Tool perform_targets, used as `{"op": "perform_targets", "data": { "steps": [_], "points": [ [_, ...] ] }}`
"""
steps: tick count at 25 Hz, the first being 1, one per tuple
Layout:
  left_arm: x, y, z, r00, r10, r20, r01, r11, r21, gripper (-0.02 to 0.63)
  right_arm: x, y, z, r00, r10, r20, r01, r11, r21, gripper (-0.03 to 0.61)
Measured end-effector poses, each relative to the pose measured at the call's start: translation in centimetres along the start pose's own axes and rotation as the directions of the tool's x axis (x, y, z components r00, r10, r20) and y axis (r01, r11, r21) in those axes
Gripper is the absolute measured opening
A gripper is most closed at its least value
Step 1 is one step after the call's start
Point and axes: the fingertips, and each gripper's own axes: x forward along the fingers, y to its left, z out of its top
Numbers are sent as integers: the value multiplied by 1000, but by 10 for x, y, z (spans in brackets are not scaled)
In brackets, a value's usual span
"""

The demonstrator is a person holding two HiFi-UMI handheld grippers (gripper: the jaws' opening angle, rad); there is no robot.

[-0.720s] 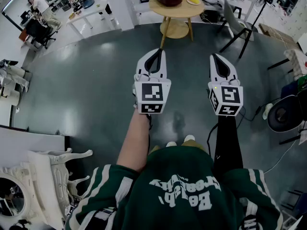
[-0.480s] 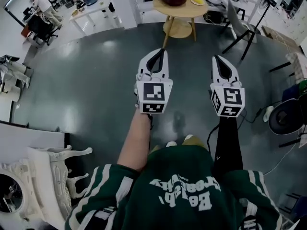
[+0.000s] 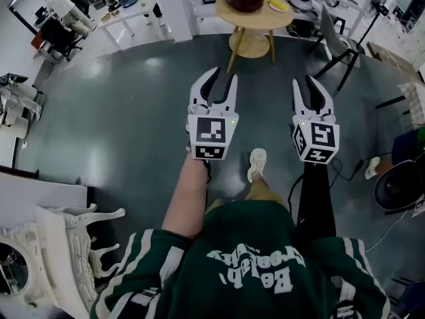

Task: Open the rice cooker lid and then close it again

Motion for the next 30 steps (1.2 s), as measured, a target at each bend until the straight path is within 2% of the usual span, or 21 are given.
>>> {"op": "perform_targets", "data": {
  "steps": [10, 23, 30],
  "points": [
    [107, 23, -21, 1000, 11, -20, -10, 1000, 14, 118, 105, -38, -25, 999, 38, 3, -38, 999, 29, 139],
    [326, 63, -32, 999, -10, -51, 10, 1000, 13, 118, 300, -137, -43, 998, 53, -19, -52, 997, 50, 149],
    [425, 74, -40, 998, -29, -62, 30, 999, 26, 120, 381, -184, -53, 998, 53, -32, -51, 997, 55, 159]
  ]
}}
